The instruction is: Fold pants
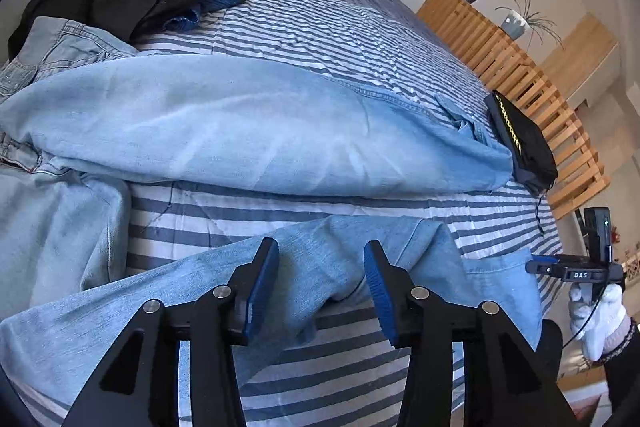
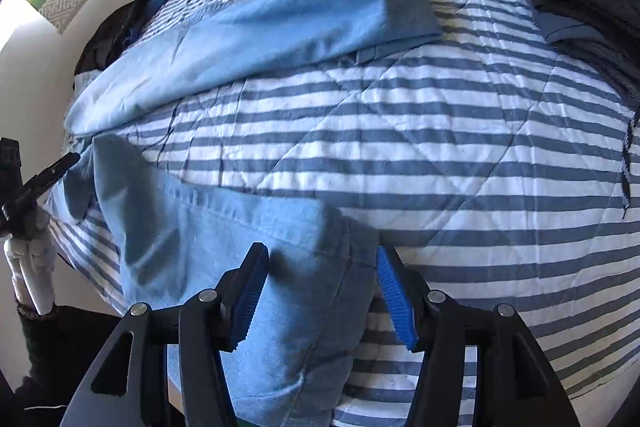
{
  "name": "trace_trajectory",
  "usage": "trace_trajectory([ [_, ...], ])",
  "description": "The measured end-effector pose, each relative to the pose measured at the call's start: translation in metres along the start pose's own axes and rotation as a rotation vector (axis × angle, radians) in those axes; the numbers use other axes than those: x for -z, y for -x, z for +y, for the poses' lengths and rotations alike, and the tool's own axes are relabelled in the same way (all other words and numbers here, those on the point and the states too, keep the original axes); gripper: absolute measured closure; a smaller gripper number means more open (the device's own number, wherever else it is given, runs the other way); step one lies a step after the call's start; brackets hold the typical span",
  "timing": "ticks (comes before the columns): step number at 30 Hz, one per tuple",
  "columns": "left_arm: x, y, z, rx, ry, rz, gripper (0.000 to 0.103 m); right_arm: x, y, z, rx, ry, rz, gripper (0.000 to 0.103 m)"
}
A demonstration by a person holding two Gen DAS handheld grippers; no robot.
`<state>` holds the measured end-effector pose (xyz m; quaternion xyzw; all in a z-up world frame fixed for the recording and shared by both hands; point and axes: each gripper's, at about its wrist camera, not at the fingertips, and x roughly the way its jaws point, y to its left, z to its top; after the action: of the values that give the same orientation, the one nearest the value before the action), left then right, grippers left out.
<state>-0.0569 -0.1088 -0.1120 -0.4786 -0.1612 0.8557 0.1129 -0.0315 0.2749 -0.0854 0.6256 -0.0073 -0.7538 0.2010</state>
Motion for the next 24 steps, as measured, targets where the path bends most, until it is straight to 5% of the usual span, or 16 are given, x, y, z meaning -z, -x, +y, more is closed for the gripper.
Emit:
trace_trajectory([
  [2,0.006,0.0,0.005,-0.03,-0.006,0.002,0.055,0.005,-0.011,0.013,0.067,0.052,0.028,0.056],
  [3,0.009,0.003,0.009,-0.041,-0.007,0.0,0.055,0.007,-0.014,0.02,0.095,0.077,0.027,0.082],
  [5,0.011,0.014,0.019,-0.051,0.006,-0.026,0.054,0.006,-0.014,0.03,0.093,0.103,0.022,0.098],
  [11,0.019,0.063,0.07,-0.144,0.111,-0.126,0.052,-0.036,0.07,0.041,0.213,0.114,-0.289,0.098],
  [15,0.029,0.062,0.092,-0.111,0.176,-0.088,0.05,-0.057,0.17,0.044,0.242,0.114,-0.628,0.098],
  [18,0.043,0.059,0.095,-0.078,0.201,-0.056,0.051,-0.044,0.209,0.029,0.202,0.081,-0.754,0.097],
  [21,0.059,0.061,0.091,-0.089,0.2,-0.034,0.051,-0.021,0.189,-0.006,0.161,0.042,-0.612,0.091],
  [24,0.066,0.068,0.077,-0.096,0.162,-0.024,0.05,0.017,0.146,-0.045,0.214,-0.03,-0.42,0.082],
])
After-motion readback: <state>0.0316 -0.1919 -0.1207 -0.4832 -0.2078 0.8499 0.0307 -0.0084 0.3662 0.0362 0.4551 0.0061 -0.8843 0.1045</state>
